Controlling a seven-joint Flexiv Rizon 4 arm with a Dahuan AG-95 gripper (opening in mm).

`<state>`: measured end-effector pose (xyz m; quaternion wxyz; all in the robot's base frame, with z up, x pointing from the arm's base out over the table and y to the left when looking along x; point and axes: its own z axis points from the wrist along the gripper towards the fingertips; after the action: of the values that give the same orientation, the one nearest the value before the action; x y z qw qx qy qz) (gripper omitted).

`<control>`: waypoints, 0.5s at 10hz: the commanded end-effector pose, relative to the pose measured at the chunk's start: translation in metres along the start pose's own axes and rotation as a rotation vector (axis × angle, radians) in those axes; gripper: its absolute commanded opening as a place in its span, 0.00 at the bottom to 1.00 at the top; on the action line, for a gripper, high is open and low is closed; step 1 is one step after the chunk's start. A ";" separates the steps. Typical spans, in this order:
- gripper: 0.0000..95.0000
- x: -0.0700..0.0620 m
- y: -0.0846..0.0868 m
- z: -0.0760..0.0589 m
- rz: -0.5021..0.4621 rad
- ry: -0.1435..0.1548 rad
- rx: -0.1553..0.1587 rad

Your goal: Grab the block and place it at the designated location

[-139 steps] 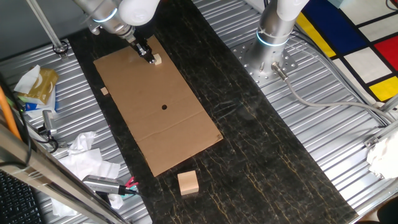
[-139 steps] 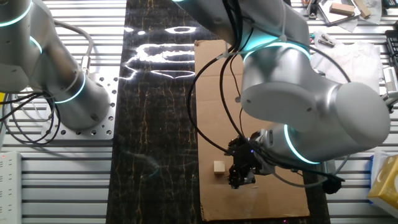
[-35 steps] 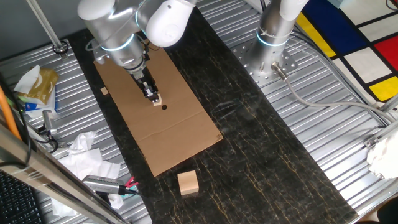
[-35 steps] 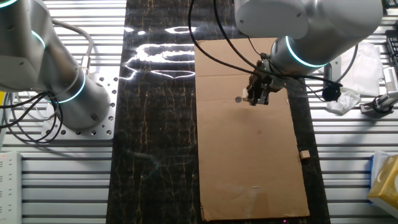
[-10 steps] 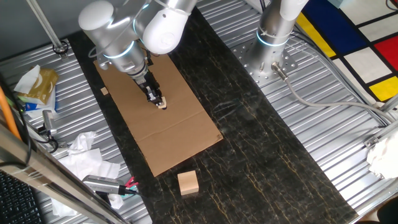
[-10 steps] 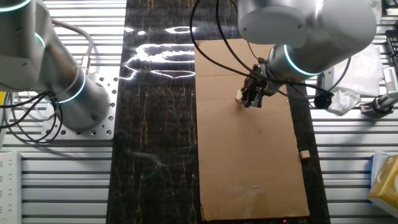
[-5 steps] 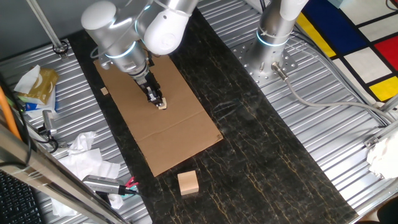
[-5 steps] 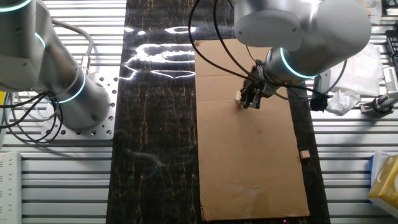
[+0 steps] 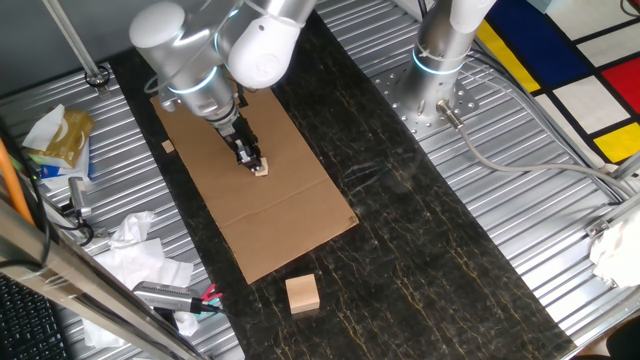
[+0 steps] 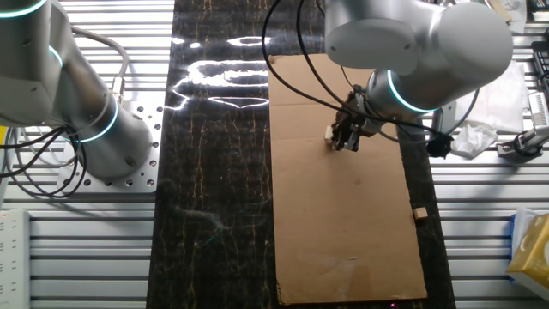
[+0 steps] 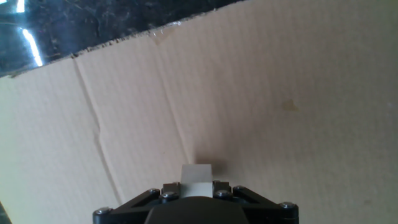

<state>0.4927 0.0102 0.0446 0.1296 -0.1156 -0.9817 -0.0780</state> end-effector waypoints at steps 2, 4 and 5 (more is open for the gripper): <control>0.00 0.000 0.000 0.001 0.000 0.005 0.002; 0.00 0.000 -0.001 0.002 -0.003 0.008 0.002; 0.00 0.000 -0.001 0.002 -0.003 0.009 0.002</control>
<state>0.4915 0.0098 0.0426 0.1336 -0.1137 -0.9814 -0.0776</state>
